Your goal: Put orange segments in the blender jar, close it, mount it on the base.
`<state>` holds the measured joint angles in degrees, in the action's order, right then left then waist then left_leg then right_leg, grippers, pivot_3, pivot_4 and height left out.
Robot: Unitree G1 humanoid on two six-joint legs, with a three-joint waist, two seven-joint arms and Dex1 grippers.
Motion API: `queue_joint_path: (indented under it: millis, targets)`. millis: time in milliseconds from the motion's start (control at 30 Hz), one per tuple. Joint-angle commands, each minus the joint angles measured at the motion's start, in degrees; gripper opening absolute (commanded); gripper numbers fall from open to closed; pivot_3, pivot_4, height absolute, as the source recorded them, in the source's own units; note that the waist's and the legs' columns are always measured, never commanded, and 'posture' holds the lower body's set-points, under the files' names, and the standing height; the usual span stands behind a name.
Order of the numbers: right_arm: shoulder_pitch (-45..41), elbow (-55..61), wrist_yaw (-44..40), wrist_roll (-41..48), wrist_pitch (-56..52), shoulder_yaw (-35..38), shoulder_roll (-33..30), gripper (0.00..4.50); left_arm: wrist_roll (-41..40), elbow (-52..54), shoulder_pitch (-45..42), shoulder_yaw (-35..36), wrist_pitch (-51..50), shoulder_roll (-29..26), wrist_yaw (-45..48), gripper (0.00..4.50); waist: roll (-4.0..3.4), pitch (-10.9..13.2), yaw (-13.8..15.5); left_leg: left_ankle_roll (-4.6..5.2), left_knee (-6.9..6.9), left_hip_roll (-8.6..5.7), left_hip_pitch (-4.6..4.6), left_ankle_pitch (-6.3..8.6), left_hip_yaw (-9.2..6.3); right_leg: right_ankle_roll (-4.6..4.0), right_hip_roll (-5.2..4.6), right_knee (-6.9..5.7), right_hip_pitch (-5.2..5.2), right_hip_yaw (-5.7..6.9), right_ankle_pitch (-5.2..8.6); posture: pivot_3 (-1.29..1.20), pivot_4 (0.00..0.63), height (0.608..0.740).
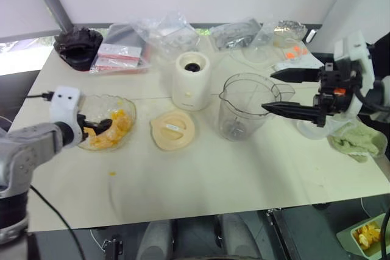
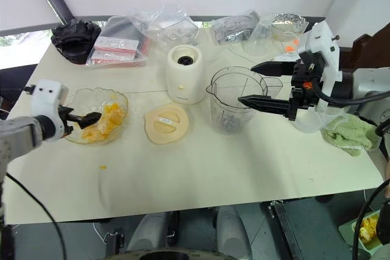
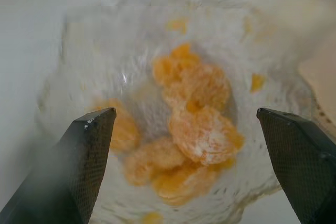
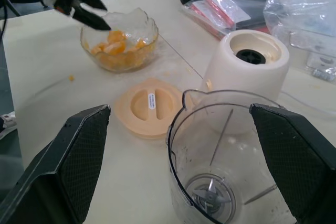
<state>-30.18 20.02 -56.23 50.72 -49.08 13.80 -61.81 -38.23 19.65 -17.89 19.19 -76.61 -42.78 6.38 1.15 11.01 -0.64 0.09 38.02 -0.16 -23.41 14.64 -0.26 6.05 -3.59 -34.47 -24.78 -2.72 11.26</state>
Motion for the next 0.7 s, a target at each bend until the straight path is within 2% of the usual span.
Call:
queue_joint_path:
  millis: [33, 233, 700]
  targets:
    - [-1.4, 0.88, -0.06, -0.02, 0.34, 0.81, -0.21, 4.44, 2.14, 1.43, -1.54, 1.38, -3.42, 2.83, -2.93, 4.5, 0.03, 0.0, -0.03, 0.0, 0.0, -0.01, 0.0, 0.0, 0.0, 0.04, 0.01, 0.0, 0.0, 0.0, -0.03, 0.0, 0.15, 0.74]
    - [-2.41, 1.66, 0.74, 0.61, -0.8, 0.58, -0.23, 4.44, 5.63, -0.5, -3.2, 1.32, -5.14, 8.04, -4.97, 4.5, 0.04, -0.01, -0.04, -0.02, 0.02, -0.02, 0.04, -0.01, 0.0, 0.02, 0.02, -0.07, 0.0, 0.0, -0.03, 0.0, 0.15, 0.74]
    - [-2.27, 4.42, 5.15, 1.97, -3.24, 1.56, 0.3, 4.44, 15.67, -14.52, -11.56, -2.95, 0.73, 13.43, -5.8, 4.5, 0.05, -0.01, 0.07, -0.03, 0.04, -0.05, 0.04, -0.02, 0.0, 0.02, -0.04, -0.06, 0.02, 0.0, -0.03, 0.0, 0.15, 0.74]
